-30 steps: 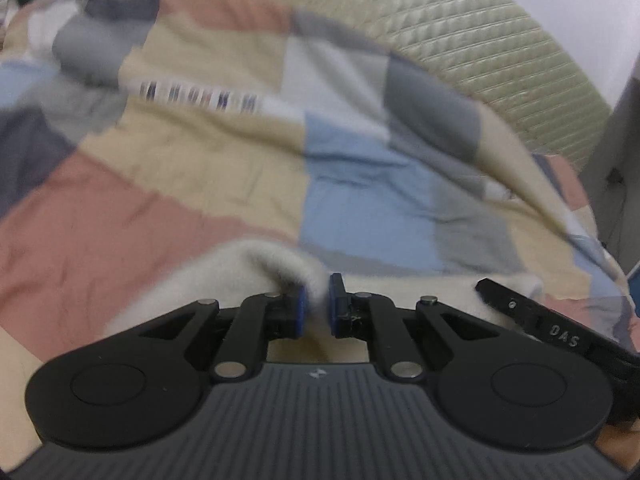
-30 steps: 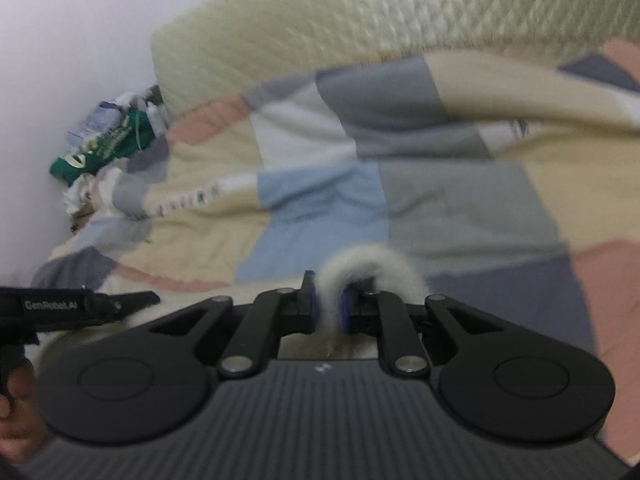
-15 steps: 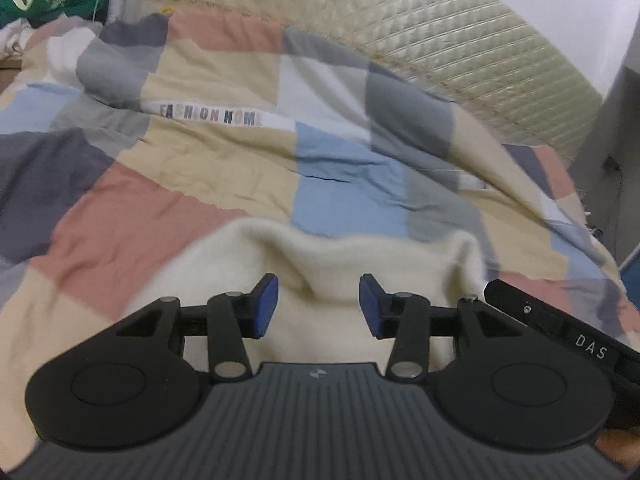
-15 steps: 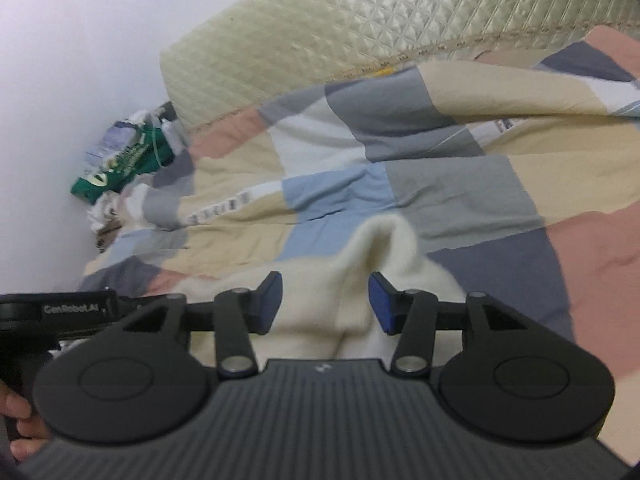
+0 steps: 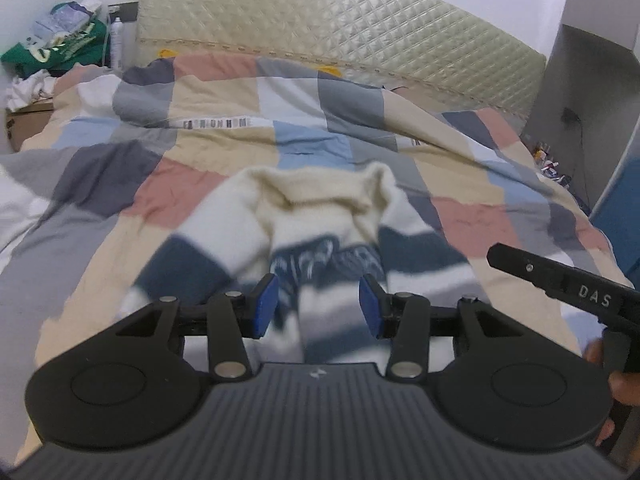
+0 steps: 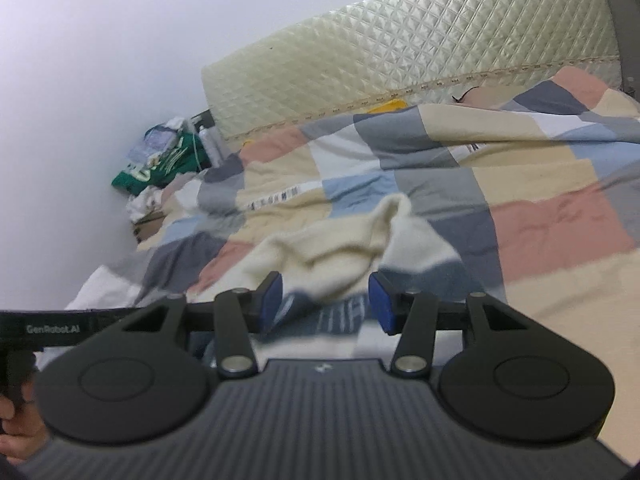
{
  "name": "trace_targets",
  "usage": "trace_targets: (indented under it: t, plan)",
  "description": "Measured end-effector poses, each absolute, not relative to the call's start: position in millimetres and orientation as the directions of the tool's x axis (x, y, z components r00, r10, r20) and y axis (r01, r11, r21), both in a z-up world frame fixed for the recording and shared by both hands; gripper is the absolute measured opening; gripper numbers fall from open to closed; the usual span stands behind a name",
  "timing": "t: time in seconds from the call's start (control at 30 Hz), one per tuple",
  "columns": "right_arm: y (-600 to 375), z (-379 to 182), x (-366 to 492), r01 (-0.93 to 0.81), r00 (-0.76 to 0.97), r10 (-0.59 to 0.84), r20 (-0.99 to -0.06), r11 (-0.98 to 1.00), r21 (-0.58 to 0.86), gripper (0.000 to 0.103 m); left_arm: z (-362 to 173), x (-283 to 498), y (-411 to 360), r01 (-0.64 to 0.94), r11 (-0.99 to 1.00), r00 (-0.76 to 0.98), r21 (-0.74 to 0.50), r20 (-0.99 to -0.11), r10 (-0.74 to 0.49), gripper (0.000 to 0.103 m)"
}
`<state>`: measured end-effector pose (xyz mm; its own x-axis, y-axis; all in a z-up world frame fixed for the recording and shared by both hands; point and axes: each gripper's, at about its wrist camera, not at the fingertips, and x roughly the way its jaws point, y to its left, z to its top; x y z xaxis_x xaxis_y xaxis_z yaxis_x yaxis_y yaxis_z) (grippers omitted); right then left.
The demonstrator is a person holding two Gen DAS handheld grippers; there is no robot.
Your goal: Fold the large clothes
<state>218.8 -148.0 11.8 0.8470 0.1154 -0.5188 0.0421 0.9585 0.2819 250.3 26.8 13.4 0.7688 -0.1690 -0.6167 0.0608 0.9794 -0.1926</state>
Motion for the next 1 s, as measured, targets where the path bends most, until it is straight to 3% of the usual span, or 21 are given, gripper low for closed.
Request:
trace_targets:
  t: [0.23, 0.4, 0.6, 0.67, 0.8, 1.0]
  plan:
    - [-118.3, 6.0, 134.9, 0.036, 0.811, 0.116, -0.573, 0.968, 0.247, 0.05, -5.1, 167.0, 40.6, 0.024, 0.97, 0.764, -0.243, -0.621, -0.174, 0.051]
    - [-107.7, -12.0, 98.5, 0.048, 0.768, 0.127, -0.628, 0.966, 0.254, 0.05, -24.7, 142.9, 61.5, -0.047, 0.974, 0.741, -0.22, -0.661, -0.113, 0.052]
    - [-99.2, -46.9, 85.6, 0.016, 0.692, 0.194, -0.696, 0.959, 0.284, 0.051, -48.3, 144.7, 108.7, -0.178, 0.963, 0.706, -0.204, -0.708, -0.02, 0.06]
    - [-91.9, -56.0, 88.6, -0.003, 0.666, 0.205, -0.718, 0.962, 0.272, 0.057, -55.0, 149.8, 129.8, -0.241, 0.945, 0.689, -0.223, -0.724, 0.005, 0.061]
    - [-75.3, -68.2, 93.6, -0.058, 0.633, 0.207, -0.746, 0.974, 0.221, 0.059, -62.3, 163.9, 167.4, -0.352, 0.887, 0.663, -0.3, -0.748, 0.01, 0.062]
    - [-53.7, -88.1, 101.1, -0.148, 0.576, 0.199, -0.793, 0.979, 0.138, 0.06, -79.0, 189.7, 203.2, -0.435, 0.849, 0.593, -0.3, -0.805, 0.02, 0.063]
